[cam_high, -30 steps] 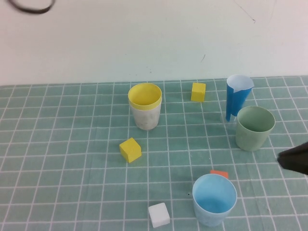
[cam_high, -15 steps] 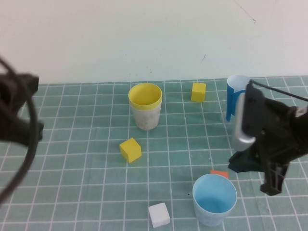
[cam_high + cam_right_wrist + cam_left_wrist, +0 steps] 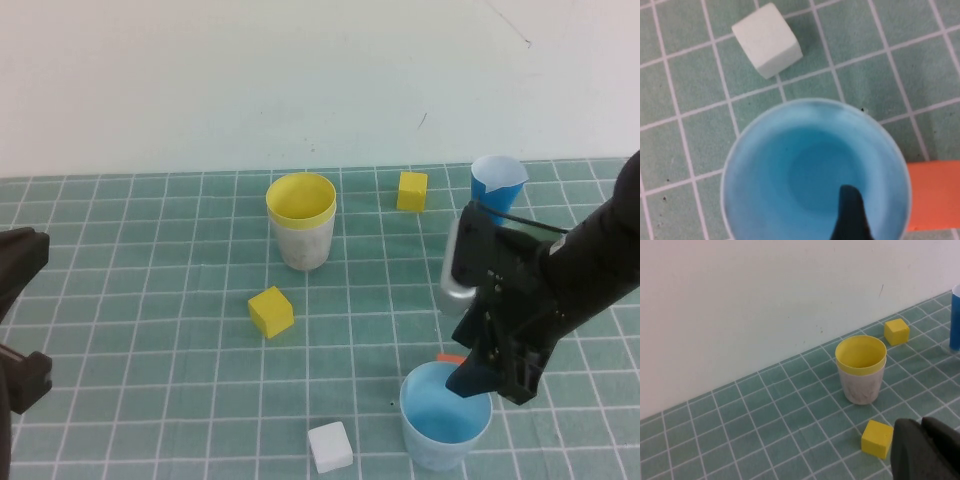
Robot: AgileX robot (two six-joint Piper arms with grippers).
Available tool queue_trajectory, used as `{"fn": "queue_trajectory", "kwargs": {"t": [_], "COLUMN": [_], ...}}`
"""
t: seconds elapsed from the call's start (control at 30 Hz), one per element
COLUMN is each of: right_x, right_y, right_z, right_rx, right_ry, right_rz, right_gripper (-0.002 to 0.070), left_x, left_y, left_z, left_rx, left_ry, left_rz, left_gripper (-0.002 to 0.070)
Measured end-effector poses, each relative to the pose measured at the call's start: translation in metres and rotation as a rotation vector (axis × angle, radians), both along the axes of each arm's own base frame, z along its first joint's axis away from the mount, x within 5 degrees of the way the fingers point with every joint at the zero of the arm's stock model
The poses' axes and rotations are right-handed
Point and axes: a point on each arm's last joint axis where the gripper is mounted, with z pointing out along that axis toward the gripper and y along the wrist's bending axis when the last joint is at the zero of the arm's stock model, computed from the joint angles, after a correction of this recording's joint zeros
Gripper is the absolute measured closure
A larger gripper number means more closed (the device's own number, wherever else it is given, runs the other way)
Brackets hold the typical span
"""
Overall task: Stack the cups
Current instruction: Pick up the blue cup
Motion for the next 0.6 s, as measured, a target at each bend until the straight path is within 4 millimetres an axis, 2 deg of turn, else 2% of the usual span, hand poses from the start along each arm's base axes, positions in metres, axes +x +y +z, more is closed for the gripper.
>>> {"fn": "queue_trajectory", "kwargs": {"t": [0.07,0.17,0.27,0.3,0.33,0.4,0.5,0.6], "right_x": [0.002,0.006,0.009,0.010,0.011,0.014,0.022,0.032], "right_y": [0.001,0.003,0.004,0.005,0.005,0.008,0.013,0.014], "right_z": [-0.008,-0.021,-0.027,-0.026,-0.024,-0.016,0.003,0.034], "right_rx": [-0.009,-0.016,-0.019,-0.017,-0.014,-0.001,0.023,0.008], "right_ry": [0.018,0.050,0.066,0.065,0.066,0.070,0.071,0.014], "right_rz": [-0.002,-0.011,-0.014,-0.013,-0.010,-0.006,-0.007,-0.031], "right_gripper": [0.0223,0.0288,0.0442,0.0515,0.0571,0.0632,0.0652,0.0653], "left_x": [0.000,0.000,0.001,0.001,0.001,0.001,0.001,0.001], "left_y": [0.000,0.000,0.001,0.001,0.002,0.002,0.002,0.002], "left_z": [0.000,0.000,0.000,0.000,0.000,0.001,0.001,0.001], "left_rx": [0.000,0.007,0.027,0.031,0.033,0.035,0.036,0.041], "left_ry": [0.000,-0.002,-0.016,-0.017,-0.018,-0.020,-0.021,-0.023], "left_rz": [0.000,0.002,0.007,0.008,0.008,0.009,0.009,0.010], "left_gripper": [0.0675,0.0675,0.0675,0.0675,0.0675,0.0675,0.0675,0.0675]}}
